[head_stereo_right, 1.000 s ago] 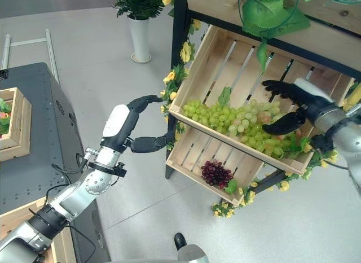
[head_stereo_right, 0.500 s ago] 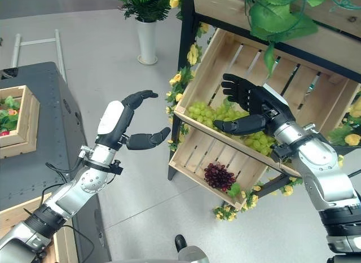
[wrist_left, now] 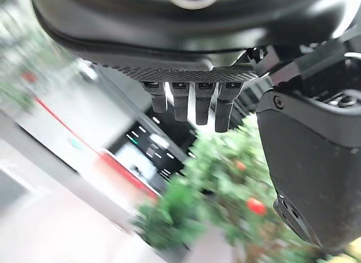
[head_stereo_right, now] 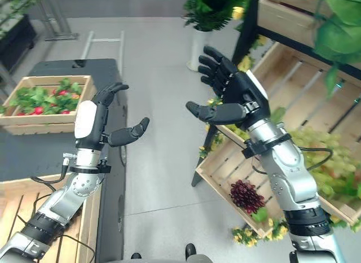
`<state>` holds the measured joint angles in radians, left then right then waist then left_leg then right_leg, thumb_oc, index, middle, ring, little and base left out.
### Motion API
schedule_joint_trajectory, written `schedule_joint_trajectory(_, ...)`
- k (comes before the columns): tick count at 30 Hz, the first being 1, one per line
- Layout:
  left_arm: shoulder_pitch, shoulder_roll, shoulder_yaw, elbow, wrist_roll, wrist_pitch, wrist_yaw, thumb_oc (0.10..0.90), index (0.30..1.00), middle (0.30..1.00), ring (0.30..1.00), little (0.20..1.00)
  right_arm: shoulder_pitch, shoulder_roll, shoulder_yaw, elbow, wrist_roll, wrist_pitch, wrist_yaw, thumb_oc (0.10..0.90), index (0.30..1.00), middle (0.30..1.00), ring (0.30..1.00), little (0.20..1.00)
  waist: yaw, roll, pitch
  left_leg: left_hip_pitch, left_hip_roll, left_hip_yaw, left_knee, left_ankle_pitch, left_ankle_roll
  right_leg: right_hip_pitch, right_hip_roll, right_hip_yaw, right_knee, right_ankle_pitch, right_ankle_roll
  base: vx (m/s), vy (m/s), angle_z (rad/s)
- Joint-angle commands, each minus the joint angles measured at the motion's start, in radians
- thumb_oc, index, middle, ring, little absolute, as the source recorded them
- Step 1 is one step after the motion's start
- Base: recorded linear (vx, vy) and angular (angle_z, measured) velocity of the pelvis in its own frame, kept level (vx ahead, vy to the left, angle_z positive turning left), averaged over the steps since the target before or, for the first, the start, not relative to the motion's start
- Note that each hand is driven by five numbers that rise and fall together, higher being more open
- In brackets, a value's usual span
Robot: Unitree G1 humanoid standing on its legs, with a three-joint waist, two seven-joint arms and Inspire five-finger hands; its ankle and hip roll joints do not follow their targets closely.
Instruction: Pick up the fruits from the basket on one side to the basket on the other side
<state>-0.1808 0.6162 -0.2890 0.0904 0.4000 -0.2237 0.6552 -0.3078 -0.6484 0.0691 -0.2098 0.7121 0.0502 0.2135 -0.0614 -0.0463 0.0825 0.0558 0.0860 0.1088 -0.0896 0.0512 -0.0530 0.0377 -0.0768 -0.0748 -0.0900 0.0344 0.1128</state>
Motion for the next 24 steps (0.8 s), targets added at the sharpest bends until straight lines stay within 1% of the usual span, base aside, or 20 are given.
schedule_joint_trajectory(1,-0.066,0.029,0.08,0.018,0.045,-0.027,0.1,0.8,0.9,0.9,0.9,0.9,-0.114,0.029,-0.028,-0.022,0.027,-0.065,0.012,0.8,0.9,0.9,0.9,0.9,0.035,0.0,-0.073,0.002,-0.023,-0.008,0.002,-0.056,0.009,-0.001,0.022,-0.06,0.003,0.009,-0.019,0.06,-0.002,0.35)
schedule_joint_trajectory(3,-0.037,0.033,0.113,0.024,0.06,-0.01,0.111,0.8,0.9,0.9,0.9,0.9,-0.095,0.071,-0.006,-0.005,0.047,-0.079,0.035,0.8,0.9,0.9,0.9,0.9,0.059,0.004,-0.067,0.004,-0.027,-0.022,0.002,-0.056,0.008,0.011,0.019,-0.077,0.003,0.001,-0.023,0.07,0.003,0.26)
schedule_joint_trajectory(4,-0.019,0.031,0.132,0.027,0.075,0.003,0.117,0.8,0.9,0.9,0.9,0.9,-0.078,0.1,0.01,0.001,0.021,-0.088,0.042,0.8,0.9,0.9,0.9,0.9,0.074,0.007,-0.061,0.005,-0.031,-0.032,0.002,-0.054,0.008,0.018,0.016,-0.088,0.003,-0.002,-0.027,0.06,0.008,0.12)
schedule_joint_trajectory(6,0.0,0.031,0.148,0.028,0.084,0.016,0.125,0.8,0.9,0.9,0.9,0.9,-0.066,0.119,0.025,0.005,0.016,-0.086,0.05,0.8,0.9,0.9,0.9,0.9,0.084,0.008,-0.059,0.004,-0.034,-0.04,0.002,-0.052,0.008,0.023,0.013,-0.098,0.003,-0.005,-0.029,0.06,0.018,0.27)
schedule_joint_trajectory(7,0.02,0.032,0.165,0.032,0.098,0.029,0.137,0.8,0.9,0.9,0.9,0.9,-0.042,0.147,0.047,0.012,-0.005,-0.092,0.05,0.8,0.9,0.9,0.9,0.9,0.099,0.012,-0.056,-0.001,-0.041,-0.051,0.002,-0.051,0.01,0.027,0.01,-0.108,0.003,-0.007,-0.031,0.09,0.029,0.39)
schedule_joint_trajectory(9,0.04,0.034,0.185,0.033,0.107,0.054,0.142,0.8,0.9,0.9,0.9,0.9,-0.025,0.167,0.062,0.029,0.01,-0.088,0.051,0.8,0.9,0.9,0.9,0.9,0.111,0.014,-0.053,-0.004,-0.046,-0.062,0.002,-0.05,0.01,0.032,0.007,-0.119,0.003,-0.009,-0.033,0.07,0.025,0.32)
schedule_joint_trajectory(10,0.05,0.032,0.193,0.035,0.114,0.056,0.144,0.8,0.9,0.9,0.9,0.9,-0.016,0.178,0.07,0.037,0.005,-0.094,0.053,0.8,0.9,0.9,0.9,0.9,0.115,0.014,-0.051,-0.006,-0.048,-0.068,0.002,-0.049,0.01,0.033,0.006,-0.124,0.003,-0.009,-0.033,0.08,0.025,0.33)
schedule_joint_trajectory(11,0.077,0.039,0.214,0.041,0.128,0.068,0.151,0.8,0.9,0.9,0.9,0.9,0.01,0.196,0.084,0.051,-0.014,-0.113,0.046,0.8,0.9,0.9,0.9,0.9,0.128,0.016,-0.048,-0.012,-0.053,-0.081,0.002,-0.045,0.01,0.037,0.002,-0.136,0.003,-0.01,-0.033,0.08,0.024,0.39)
schedule_joint_trajectory(13,0.108,0.045,0.233,0.042,0.145,0.07,0.156,0.8,0.9,0.9,0.9,0.9,0.034,0.213,0.096,0.067,0.019,-0.109,0.036,0.8,0.9,0.9,0.9,0.9,0.142,0.018,-0.041,-0.018,-0.055,-0.092,0.002,-0.039,0.009,0.041,-0.001,-0.151,0.003,-0.009,-0.034,0.07,0.022,0.27)
schedule_joint_trajectory(15,0.141,0.054,0.256,0.048,0.146,0.08,0.159,0.8,0.9,0.9,0.9,0.9,0.067,0.229,0.113,0.092,-0.038,-0.135,0.047,0.8,0.9,0.9,0.9,0.9,0.156,0.023,-0.032,-0.028,-0.059,-0.106,0.002,-0.03,0.009,0.039,-0.004,-0.167,0.012,-0.013,-0.035,0.05,0.03,0.29)
schedule_joint_trajectory(16,0.16,0.058,0.262,0.061,0.155,0.1,0.17,0.8,0.9,0.9,0.9,0.9,0.095,0.236,0.141,0.096,-0.071,-0.149,0.036,0.8,0.9,0.9,0.9,0.9,0.166,0.028,-0.02,-0.038,-0.062,-0.118,0.002,-0.023,0.009,0.031,-0.008,-0.181,0.026,-0.018,-0.035,0.04,0.04,0.23)
schedule_joint_trajectory(19,0.177,0.063,0.266,0.101,0.157,0.126,0.178,0.8,0.9,0.9,0.9,0.9,0.132,0.248,0.168,0.123,-0.062,-0.147,0.015,0.8,0.9,0.9,0.9,0.9,0.177,0.034,-0.004,-0.049,-0.066,-0.131,0.002,-0.015,0.012,0.022,-0.011,-0.198,0.05,-0.031,-0.038,0.05,0.048,0.27)
schedule_joint_trajectory(20,0.183,0.067,0.266,0.12,0.155,0.135,0.179,0.8,0.9,0.9,0.9,0.9,0.147,0.257,0.178,0.141,-0.081,-0.162,0.008,0.8,0.9,0.9,0.9,0.9,0.18,0.035,0.002,-0.053,-0.068,-0.136,0.002,-0.013,0.012,0.018,-0.013,-0.204,0.058,-0.036,-0.039,0.05,0.058,0.27)
schedule_joint_trajectory(23,0.183,0.068,0.25,0.194,0.152,0.157,0.208,0.8,0.9,0.9,0.9,0.9,0.186,0.267,0.217,0.178,-0.084,-0.171,-0.023,0.8,0.9,0.9,0.9,0.9,0.181,0.042,0.032,-0.072,-0.071,-0.141,0.008,-0.004,0.016,-0.01,-0.015,-0.211,0.092,-0.053,-0.043,0.03,0.074,0.15)
schedule_joint_trajectory(24,0.178,0.07,0.242,0.221,0.14,0.167,0.213,0.8,0.9,0.9,0.9,0.9,0.198,0.268,0.231,0.2,-0.112,-0.184,-0.025,0.8,0.9,0.9,0.9,0.9,0.179,0.044,0.046,-0.08,-0.072,-0.14,0.015,-0.003,0.016,-0.021,-0.017,-0.209,0.103,-0.056,-0.043,0.0,0.08,0.07)
